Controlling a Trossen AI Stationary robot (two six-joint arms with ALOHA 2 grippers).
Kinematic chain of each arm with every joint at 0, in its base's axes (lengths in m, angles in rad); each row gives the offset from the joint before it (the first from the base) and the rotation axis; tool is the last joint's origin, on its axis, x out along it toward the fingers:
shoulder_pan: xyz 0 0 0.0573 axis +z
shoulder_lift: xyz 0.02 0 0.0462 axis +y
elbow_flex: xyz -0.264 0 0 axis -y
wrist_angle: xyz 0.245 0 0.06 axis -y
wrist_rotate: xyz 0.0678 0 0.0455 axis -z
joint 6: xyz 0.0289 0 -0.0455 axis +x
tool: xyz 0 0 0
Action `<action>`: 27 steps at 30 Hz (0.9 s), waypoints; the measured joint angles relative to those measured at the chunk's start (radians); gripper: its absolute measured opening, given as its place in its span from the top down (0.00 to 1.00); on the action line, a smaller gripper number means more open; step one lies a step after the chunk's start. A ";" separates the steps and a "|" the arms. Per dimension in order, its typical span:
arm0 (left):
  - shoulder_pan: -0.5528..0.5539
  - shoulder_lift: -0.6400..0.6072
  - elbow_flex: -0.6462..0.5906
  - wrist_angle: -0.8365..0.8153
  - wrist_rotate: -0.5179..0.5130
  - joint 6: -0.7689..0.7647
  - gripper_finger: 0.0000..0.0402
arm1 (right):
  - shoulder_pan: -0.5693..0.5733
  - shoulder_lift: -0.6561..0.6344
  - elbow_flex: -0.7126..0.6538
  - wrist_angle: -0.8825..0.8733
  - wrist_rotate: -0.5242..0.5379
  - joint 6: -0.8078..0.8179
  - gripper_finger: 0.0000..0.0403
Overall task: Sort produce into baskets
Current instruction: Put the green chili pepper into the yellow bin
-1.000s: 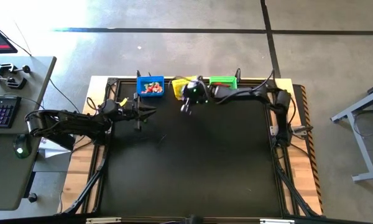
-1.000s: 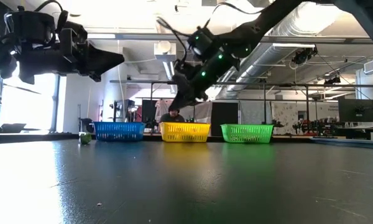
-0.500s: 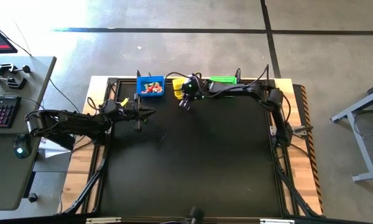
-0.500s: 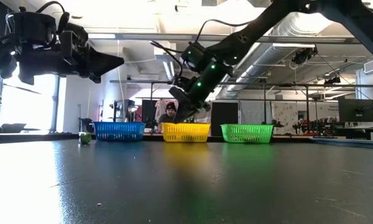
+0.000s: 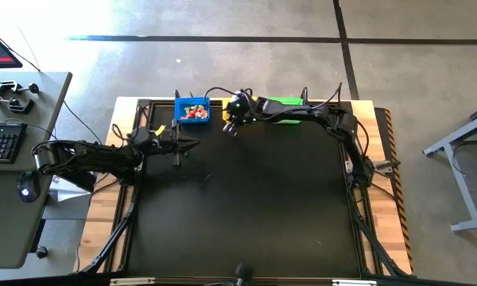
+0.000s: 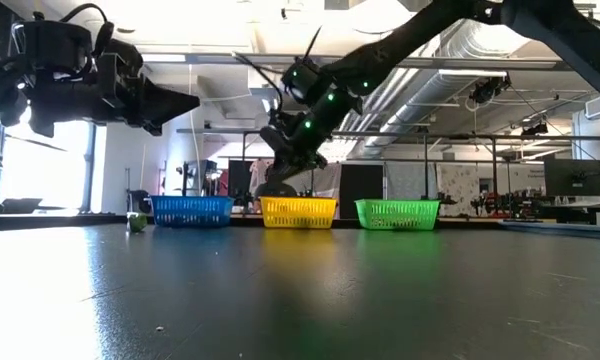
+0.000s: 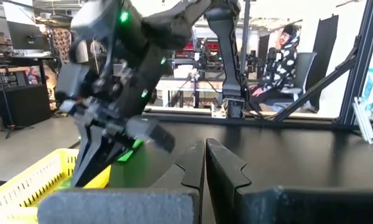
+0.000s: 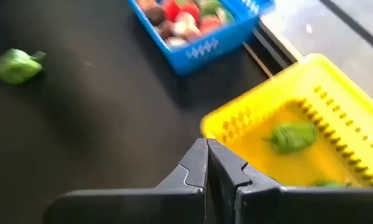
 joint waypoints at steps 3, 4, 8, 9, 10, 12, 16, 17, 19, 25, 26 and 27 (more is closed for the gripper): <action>0.000 0.000 0.000 -0.014 0.000 0.009 1.00 | 0.020 -0.016 -0.010 0.018 0.015 -0.046 1.00; 0.000 0.000 0.000 -0.026 0.000 0.017 1.00 | 0.027 -0.020 -0.029 0.050 0.031 -0.053 1.00; 0.000 -0.001 0.004 -0.124 -0.004 0.100 1.00 | 0.055 -0.068 -0.195 0.319 0.057 -0.044 1.00; 0.000 -0.001 0.012 -0.163 -0.004 0.109 1.00 | 0.062 -0.085 -0.246 0.397 0.058 -0.036 1.00; 0.000 -0.001 0.022 -0.205 -0.005 0.116 1.00 | 0.068 -0.107 -0.299 0.469 0.059 -0.021 1.00; -0.001 -0.002 0.051 -0.306 -0.006 0.131 1.00 | 0.081 -0.147 -0.397 0.587 0.059 0.002 1.00; -0.027 -0.002 0.142 -0.584 -0.026 0.196 1.00 | 0.102 -0.216 -0.573 0.726 0.062 0.032 1.00; -0.043 -0.002 0.169 -0.664 -0.039 0.218 1.00 | 0.107 -0.232 -0.610 0.755 0.062 0.034 1.00; -0.084 -0.002 0.239 -0.850 -0.085 0.254 1.00 | 0.119 -0.257 -0.674 0.823 0.063 0.034 1.00; -0.211 0.018 0.470 -1.435 -0.327 0.191 1.00 | 0.148 -0.271 -0.806 0.984 0.093 0.053 1.00; -0.227 0.019 0.501 -1.487 -0.346 0.156 1.00 | 0.152 -0.271 -0.818 1.003 0.096 0.053 1.00; -0.241 0.019 0.533 -1.547 -0.351 0.143 1.00 | 0.154 -0.271 -0.829 1.013 0.099 0.053 1.00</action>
